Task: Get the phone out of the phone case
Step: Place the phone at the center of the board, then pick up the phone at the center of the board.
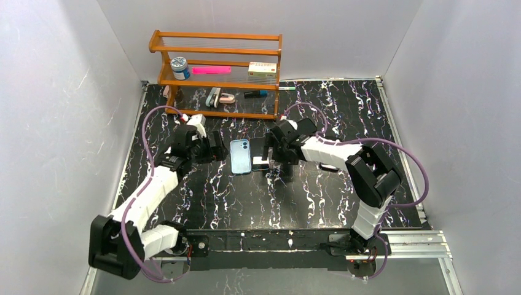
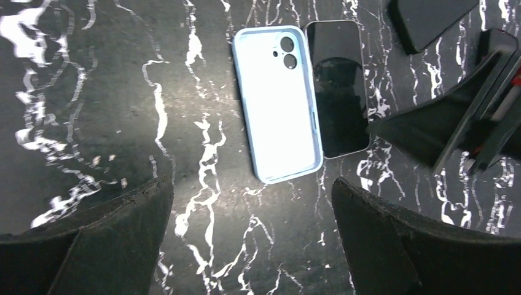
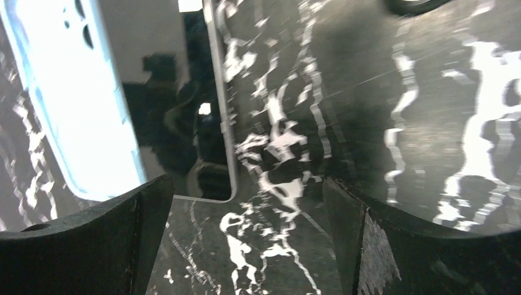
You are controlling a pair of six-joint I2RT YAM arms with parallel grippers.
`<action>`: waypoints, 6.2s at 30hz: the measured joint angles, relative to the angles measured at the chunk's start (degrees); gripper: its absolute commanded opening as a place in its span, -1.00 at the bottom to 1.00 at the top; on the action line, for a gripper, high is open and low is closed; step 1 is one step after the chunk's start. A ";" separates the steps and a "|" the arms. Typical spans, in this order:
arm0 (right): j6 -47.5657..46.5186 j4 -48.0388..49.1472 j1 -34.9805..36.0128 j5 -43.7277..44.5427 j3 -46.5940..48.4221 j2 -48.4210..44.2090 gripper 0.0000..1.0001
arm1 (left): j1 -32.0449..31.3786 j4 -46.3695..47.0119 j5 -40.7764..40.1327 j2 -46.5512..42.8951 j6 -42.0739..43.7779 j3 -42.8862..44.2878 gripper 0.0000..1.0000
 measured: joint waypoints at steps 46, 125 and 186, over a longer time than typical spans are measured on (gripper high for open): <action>15.39 -29.64 -15.30 25.92 40.37 25.81 0.97 | -7.17 -2.62 -14.93 -7.89 4.39 -3.21 0.96; -2.91 -1.81 -12.39 -5.05 -15.50 -20.09 -0.97 | -8.92 -3.26 3.23 -5.84 -15.91 -1.38 0.96; -17.84 17.35 4.72 -14.32 -14.29 -40.35 0.97 | -5.38 2.71 17.16 -5.31 -30.16 6.14 -1.00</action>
